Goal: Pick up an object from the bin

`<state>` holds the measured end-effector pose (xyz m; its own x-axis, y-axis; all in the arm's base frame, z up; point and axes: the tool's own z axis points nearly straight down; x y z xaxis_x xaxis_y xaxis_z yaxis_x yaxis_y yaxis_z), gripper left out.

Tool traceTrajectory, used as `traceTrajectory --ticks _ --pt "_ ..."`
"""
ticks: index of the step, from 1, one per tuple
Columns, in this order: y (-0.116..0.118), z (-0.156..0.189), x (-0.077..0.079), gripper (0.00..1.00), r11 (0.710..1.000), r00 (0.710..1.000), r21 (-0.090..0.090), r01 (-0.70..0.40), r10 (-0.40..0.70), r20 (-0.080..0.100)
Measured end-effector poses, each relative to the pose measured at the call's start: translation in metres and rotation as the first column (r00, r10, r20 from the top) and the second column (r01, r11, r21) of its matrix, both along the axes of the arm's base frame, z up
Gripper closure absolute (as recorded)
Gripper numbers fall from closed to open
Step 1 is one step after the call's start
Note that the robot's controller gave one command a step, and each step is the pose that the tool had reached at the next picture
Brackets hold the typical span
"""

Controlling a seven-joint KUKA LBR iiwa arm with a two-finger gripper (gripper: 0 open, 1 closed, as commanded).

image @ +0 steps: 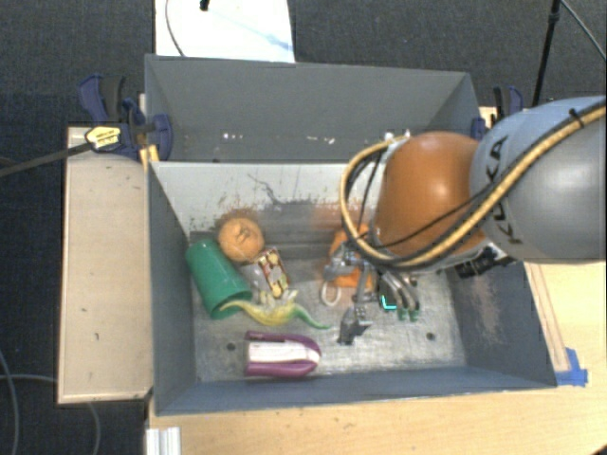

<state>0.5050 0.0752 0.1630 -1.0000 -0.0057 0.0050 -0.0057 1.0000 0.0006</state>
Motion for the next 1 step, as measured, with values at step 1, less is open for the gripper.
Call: traceTrajectory --ticks 1 --pt "-0.0003 0.0033 0.0019 0.00 1.000 1.000 0.001 0.002 -0.002 0.007"
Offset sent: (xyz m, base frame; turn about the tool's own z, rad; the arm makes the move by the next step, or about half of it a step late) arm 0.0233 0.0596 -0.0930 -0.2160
